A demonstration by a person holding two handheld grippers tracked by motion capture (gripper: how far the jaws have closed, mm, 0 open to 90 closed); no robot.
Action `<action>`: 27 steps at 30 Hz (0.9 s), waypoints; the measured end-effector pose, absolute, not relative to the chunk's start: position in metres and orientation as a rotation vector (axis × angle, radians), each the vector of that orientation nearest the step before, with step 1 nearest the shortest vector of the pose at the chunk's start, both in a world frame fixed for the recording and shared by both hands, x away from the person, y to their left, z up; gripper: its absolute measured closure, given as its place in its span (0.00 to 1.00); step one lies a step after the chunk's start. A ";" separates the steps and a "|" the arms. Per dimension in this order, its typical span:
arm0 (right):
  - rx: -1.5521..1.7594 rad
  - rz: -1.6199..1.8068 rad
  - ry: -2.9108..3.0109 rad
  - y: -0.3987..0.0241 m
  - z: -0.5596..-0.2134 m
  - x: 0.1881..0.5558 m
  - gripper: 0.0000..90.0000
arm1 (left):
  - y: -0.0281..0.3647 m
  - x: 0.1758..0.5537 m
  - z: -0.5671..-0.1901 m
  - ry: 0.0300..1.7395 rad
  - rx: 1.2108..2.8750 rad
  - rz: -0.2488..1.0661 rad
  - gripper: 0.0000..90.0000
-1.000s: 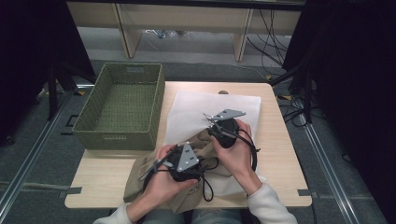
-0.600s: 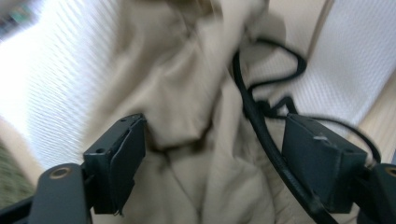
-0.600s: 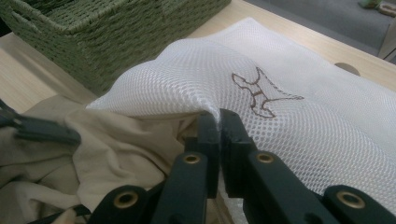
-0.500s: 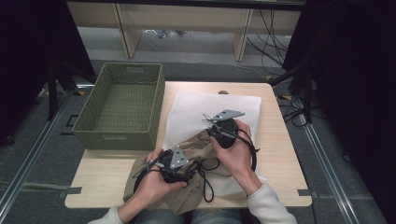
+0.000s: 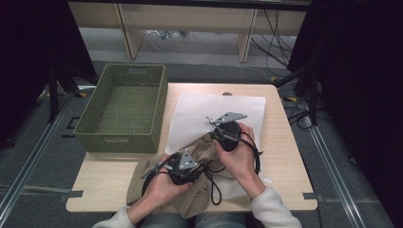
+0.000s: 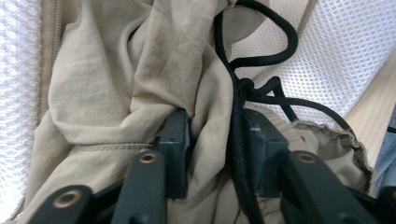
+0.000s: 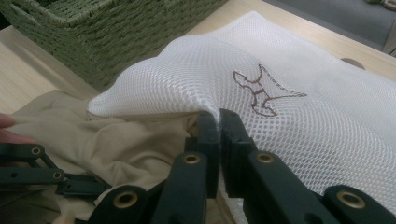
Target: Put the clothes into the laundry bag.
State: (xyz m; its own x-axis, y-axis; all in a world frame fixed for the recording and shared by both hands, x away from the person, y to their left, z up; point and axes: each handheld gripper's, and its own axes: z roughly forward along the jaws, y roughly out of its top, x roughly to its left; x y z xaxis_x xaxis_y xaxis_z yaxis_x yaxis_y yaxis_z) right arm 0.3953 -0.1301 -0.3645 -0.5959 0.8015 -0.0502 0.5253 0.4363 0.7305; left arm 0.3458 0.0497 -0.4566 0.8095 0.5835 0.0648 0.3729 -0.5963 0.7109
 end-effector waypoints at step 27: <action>1.073 1.023 2.293 -0.126 -0.356 0.387 0.98 | 0.021 0.349 -0.420 0.720 2.028 0.385 0.93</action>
State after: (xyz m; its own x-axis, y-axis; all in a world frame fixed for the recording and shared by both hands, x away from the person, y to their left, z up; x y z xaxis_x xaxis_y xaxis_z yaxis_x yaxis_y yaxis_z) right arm 0.3873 -0.1263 -0.3562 -0.6206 0.7823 -0.0531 0.4828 0.4346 0.7602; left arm 0.3489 0.0211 -0.4199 0.7801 0.6256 -0.0108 0.3378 -0.4065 0.8489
